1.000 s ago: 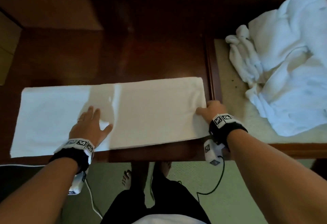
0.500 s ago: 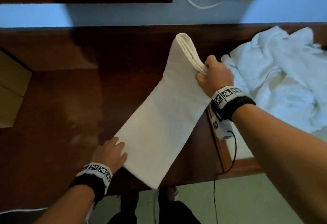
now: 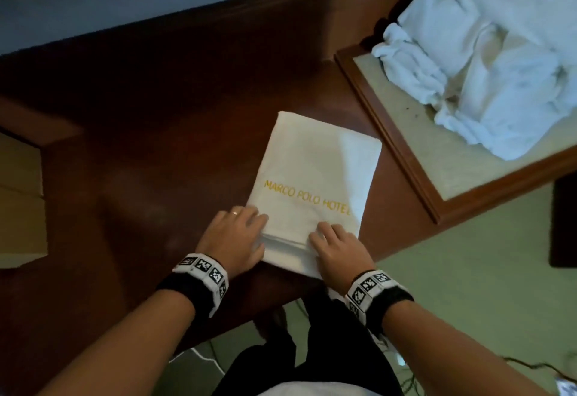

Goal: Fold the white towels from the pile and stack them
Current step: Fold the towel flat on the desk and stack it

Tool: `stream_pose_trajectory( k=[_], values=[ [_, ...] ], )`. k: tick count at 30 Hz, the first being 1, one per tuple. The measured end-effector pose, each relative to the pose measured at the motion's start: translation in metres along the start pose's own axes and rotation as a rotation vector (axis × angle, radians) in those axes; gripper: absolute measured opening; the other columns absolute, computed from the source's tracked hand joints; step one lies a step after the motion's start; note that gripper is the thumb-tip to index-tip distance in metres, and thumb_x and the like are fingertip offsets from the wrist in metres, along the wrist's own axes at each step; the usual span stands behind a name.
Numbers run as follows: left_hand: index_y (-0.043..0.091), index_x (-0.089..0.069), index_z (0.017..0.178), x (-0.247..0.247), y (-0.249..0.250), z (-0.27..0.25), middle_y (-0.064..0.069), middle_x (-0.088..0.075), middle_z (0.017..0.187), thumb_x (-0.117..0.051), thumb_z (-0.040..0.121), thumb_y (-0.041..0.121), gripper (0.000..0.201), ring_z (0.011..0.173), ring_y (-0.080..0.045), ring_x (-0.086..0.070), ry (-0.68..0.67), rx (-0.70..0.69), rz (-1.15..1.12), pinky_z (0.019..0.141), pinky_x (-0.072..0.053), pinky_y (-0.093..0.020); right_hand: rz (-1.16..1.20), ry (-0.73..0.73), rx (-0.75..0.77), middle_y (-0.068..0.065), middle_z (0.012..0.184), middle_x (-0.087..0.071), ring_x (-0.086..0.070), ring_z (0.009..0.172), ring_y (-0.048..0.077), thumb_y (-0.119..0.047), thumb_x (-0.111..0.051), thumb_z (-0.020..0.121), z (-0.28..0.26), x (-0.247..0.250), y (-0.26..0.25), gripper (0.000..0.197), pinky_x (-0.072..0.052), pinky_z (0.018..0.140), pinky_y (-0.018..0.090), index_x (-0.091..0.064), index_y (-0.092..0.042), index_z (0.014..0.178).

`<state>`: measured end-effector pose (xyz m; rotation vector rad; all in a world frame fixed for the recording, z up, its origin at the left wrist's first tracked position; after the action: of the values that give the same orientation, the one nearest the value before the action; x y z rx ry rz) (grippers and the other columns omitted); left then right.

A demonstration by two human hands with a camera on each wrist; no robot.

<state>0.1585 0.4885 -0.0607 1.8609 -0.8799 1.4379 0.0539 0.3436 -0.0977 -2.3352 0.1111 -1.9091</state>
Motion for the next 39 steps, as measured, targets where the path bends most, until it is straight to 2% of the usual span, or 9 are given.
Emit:
stream_pose_trajectory(
  k=[8, 12, 16, 21, 28, 32, 34, 37, 39],
  values=[
    [0.016, -0.061, 0.110, -0.020, 0.024, 0.067, -0.015, -0.059, 0.106, -0.072, 0.066, 0.014, 0.046, 0.087, -0.036, -0.063, 0.009, -0.095, 0.065, 0.065, -0.046, -0.042, -0.017, -0.013, -0.058, 0.024, 0.133, -0.054, -0.053, 0.122, 0.042, -0.004, -0.052, 0.066, 0.014, 0.012, 0.083, 0.045, -0.056, 0.082, 0.045, -0.062, -0.005, 0.110],
    [0.009, -0.063, 0.085, 0.013, 0.020, 0.091, -0.015, -0.058, 0.083, -0.072, 0.063, 0.006, 0.023, 0.067, -0.035, -0.060, 0.136, -0.069, 0.016, 0.052, -0.044, -0.036, 0.042, 0.123, -0.241, 0.015, 0.106, -0.060, -0.058, 0.098, 0.037, -0.004, -0.063, 0.066, 0.020, 0.048, 0.108, 0.027, -0.055, 0.066, 0.041, -0.062, -0.007, 0.093],
    [0.009, -0.063, 0.091, 0.026, 0.009, 0.064, -0.013, -0.056, 0.090, -0.061, 0.069, 0.015, 0.023, 0.076, -0.035, -0.054, 0.269, -0.089, -0.083, 0.055, -0.049, -0.041, 0.003, 0.299, -0.192, 0.012, 0.091, -0.056, -0.050, 0.077, 0.031, -0.013, -0.061, 0.067, -0.005, 0.066, 0.090, 0.022, -0.043, 0.060, 0.038, -0.059, -0.008, 0.088],
    [0.016, -0.061, 0.092, -0.031, 0.018, 0.037, -0.009, -0.055, 0.090, -0.080, 0.063, 0.024, 0.035, 0.076, -0.034, -0.056, 0.056, -0.156, -0.060, 0.059, -0.050, -0.041, -0.080, 0.076, -0.204, 0.009, 0.089, -0.054, -0.053, 0.076, 0.032, -0.021, -0.067, 0.069, -0.029, 0.020, 0.084, 0.026, -0.042, 0.062, 0.039, -0.056, -0.014, 0.091],
    [0.017, -0.052, 0.091, -0.028, 0.022, 0.028, -0.010, -0.052, 0.090, -0.073, 0.070, 0.025, 0.031, 0.075, -0.034, -0.052, 0.053, -0.143, -0.045, 0.057, -0.046, -0.041, -0.062, 0.016, -0.242, 0.008, 0.090, -0.052, -0.050, 0.078, 0.031, -0.020, -0.071, 0.061, -0.032, 0.021, 0.080, 0.036, -0.039, 0.063, 0.039, -0.052, -0.015, 0.091],
    [0.024, -0.052, 0.086, -0.029, 0.020, 0.030, -0.001, -0.051, 0.087, -0.052, 0.080, 0.070, 0.046, 0.078, -0.029, -0.052, -0.008, -0.116, -0.005, 0.068, -0.038, -0.037, 0.035, 0.006, -0.245, -0.001, 0.089, -0.051, -0.049, 0.082, 0.024, -0.043, -0.054, 0.073, -0.042, 0.016, 0.075, 0.027, -0.037, 0.074, 0.039, -0.057, -0.021, 0.088],
    [0.020, -0.059, 0.083, -0.009, 0.023, 0.039, -0.004, -0.054, 0.084, -0.044, 0.085, 0.067, 0.050, 0.079, -0.030, -0.054, 0.112, -0.090, -0.034, 0.069, -0.037, -0.039, 0.133, 0.160, -0.244, -0.001, 0.085, -0.054, -0.050, 0.079, 0.025, -0.042, -0.046, 0.081, -0.034, 0.032, 0.078, 0.028, -0.035, 0.074, 0.038, -0.060, -0.018, 0.083],
    [0.016, -0.065, 0.104, 0.005, 0.036, 0.059, -0.008, -0.062, 0.105, -0.045, 0.089, 0.057, 0.048, 0.095, -0.033, -0.060, 0.253, -0.087, -0.092, 0.077, -0.041, -0.041, 0.156, 0.324, -0.254, 0.006, 0.099, -0.062, -0.055, 0.086, 0.031, -0.036, -0.050, 0.085, -0.006, 0.050, 0.080, 0.030, -0.042, 0.071, 0.039, -0.066, -0.013, 0.096],
    [0.016, -0.056, 0.132, -0.010, 0.043, 0.071, -0.011, -0.054, 0.140, -0.041, 0.092, 0.057, 0.059, 0.127, -0.031, -0.051, 0.176, -0.065, -0.094, 0.095, -0.041, -0.044, 0.119, 0.235, -0.271, 0.010, 0.131, -0.056, -0.053, 0.112, 0.034, -0.041, -0.049, 0.089, 0.014, 0.041, 0.074, 0.045, -0.047, 0.084, 0.045, -0.061, -0.016, 0.124]
  ],
)
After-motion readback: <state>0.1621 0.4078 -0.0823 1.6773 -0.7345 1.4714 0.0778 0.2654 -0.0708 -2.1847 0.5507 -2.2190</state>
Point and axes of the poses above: each hand's wrist, its own z-axis towards the middle knuckle, its own x-axis out of the back of the hand, y = z × x, the point moved 8 cm from there along z, towards the middle knuckle
